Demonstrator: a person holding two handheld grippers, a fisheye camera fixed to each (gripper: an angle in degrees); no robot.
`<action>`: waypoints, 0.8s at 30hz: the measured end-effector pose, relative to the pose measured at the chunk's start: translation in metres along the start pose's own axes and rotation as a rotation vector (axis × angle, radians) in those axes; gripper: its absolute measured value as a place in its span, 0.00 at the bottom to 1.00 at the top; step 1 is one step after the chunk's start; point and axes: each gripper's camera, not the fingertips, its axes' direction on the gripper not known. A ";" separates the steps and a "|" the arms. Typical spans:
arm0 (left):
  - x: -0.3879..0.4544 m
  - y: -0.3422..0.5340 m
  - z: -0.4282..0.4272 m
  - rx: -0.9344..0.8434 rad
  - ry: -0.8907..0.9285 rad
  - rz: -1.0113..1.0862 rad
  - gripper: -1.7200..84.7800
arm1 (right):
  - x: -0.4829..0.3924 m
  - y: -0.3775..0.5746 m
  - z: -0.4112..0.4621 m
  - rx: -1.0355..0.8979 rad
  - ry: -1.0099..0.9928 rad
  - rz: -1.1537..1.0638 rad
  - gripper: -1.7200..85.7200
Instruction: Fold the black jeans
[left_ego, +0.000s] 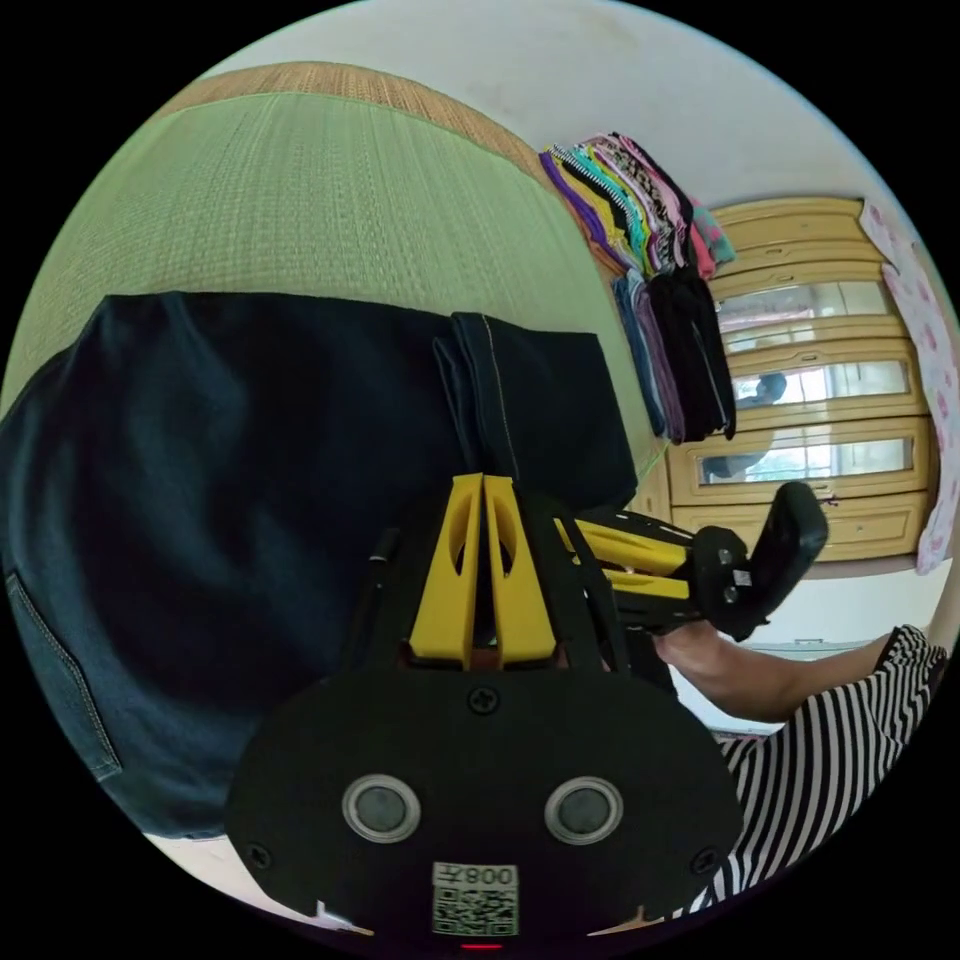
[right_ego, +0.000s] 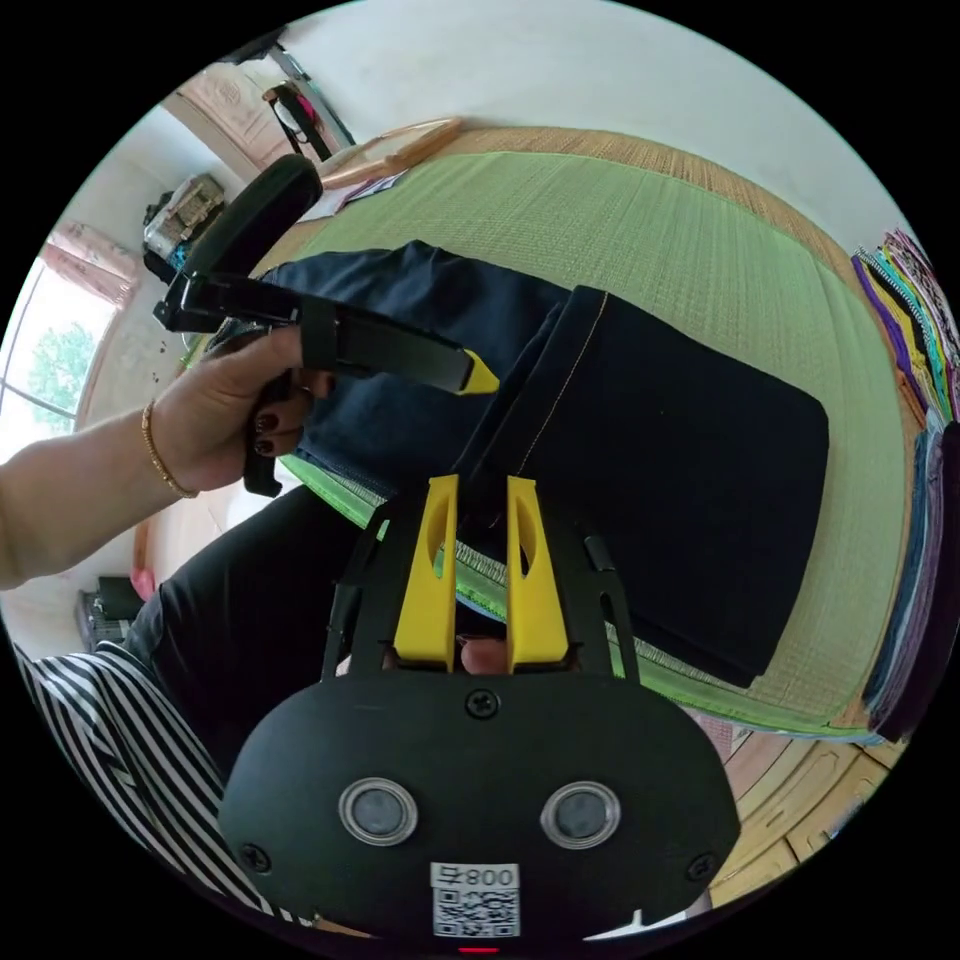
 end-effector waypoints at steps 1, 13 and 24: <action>0.003 0.001 0.004 -0.016 -0.023 0.006 0.03 | 0.001 0.001 0.000 0.002 -0.006 0.003 0.09; 0.020 0.014 0.018 -0.007 -0.009 -0.001 0.02 | 0.047 0.036 -0.045 0.156 -0.314 0.133 0.05; 0.050 0.017 0.030 0.087 0.039 0.019 0.02 | 0.048 0.055 0.016 -0.005 -0.307 0.104 0.05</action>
